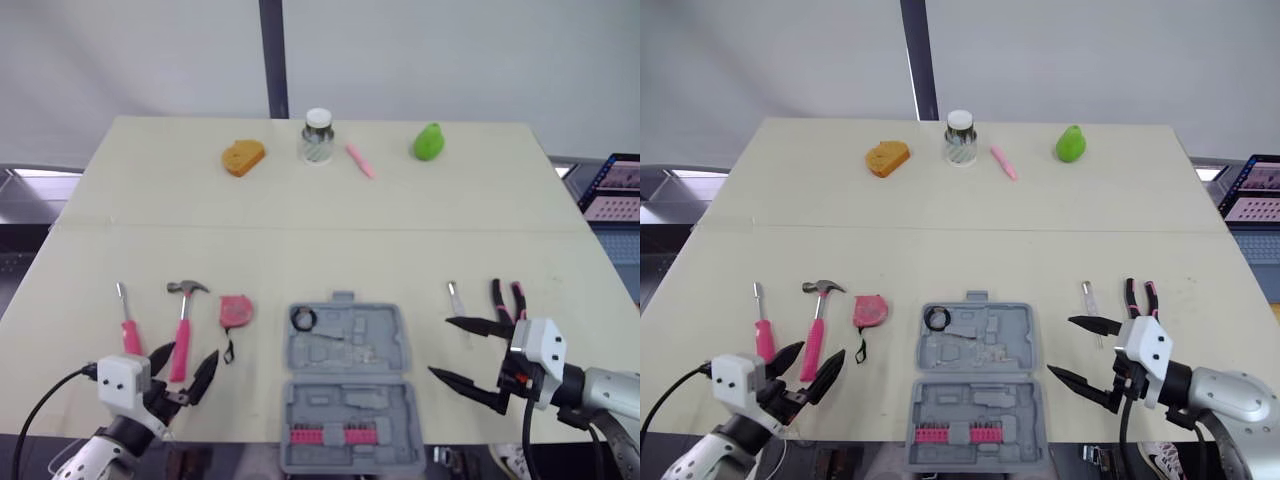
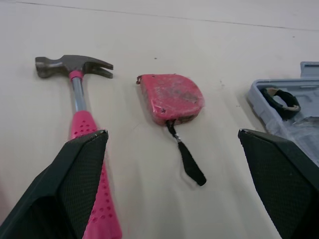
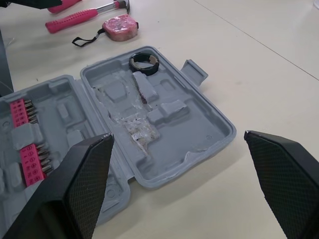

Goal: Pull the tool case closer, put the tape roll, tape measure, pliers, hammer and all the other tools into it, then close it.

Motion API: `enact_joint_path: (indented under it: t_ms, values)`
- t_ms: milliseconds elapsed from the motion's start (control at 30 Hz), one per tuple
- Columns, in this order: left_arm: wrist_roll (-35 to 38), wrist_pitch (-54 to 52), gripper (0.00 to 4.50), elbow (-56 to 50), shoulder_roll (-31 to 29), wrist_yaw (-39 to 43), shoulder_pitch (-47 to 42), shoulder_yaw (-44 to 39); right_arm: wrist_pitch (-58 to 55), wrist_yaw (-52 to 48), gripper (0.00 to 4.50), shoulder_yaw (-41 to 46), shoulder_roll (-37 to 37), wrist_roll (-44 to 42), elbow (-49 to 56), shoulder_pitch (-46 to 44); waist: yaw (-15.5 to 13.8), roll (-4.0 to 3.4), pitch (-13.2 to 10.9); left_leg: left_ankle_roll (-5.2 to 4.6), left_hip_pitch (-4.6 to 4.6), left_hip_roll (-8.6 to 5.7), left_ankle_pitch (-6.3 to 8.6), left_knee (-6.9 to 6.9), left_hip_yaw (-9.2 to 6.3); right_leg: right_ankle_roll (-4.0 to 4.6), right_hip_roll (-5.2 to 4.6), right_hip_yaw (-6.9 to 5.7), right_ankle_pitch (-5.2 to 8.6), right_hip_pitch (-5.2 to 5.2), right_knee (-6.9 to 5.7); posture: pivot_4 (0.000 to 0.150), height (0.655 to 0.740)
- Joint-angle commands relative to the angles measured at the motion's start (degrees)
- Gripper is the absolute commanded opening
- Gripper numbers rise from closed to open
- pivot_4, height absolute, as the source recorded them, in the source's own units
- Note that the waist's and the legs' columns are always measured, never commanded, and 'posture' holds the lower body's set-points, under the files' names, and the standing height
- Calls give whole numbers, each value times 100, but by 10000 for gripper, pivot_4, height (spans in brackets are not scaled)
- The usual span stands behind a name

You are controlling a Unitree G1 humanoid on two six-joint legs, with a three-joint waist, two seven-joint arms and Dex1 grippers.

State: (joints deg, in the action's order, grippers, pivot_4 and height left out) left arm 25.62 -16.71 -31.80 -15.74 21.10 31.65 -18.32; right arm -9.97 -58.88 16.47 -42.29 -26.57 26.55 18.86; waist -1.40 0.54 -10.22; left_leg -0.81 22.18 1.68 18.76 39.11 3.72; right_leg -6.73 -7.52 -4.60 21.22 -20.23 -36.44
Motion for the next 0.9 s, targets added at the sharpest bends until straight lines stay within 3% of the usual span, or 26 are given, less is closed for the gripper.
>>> enact_joint_path:
  t_ms: [33, 667, 900]
  values:
    - [-82, -192, 45000, -340, -54, -220, -129, 80, 28, 43, 44329, 117, -58, -47, 34, -68, 1, 1, 0, 0, 0, 0, 0, 0, 0, 0, 0, 0, 0, 0, -1, 1500, 6950]
    - [-992, -628, 45000, -318, 133, -852, -484, 1016, -135, 80, 44329, 349, -278, -95, 48, -122, -3, 1, 1, 1, -2, -1, -3, 0, 2, -1, 1, -2, -1, 0, -2, 1500, 6950]
    - [-966, -921, 45000, -582, -122, -801, -591, 845, -112, 111, 44329, 301, -233, -41, 29, -132, 3, 0, 2, 2, -2, 0, -3, 0, 2, -1, 1, -1, -1, 0, -2, 1500, 6950]
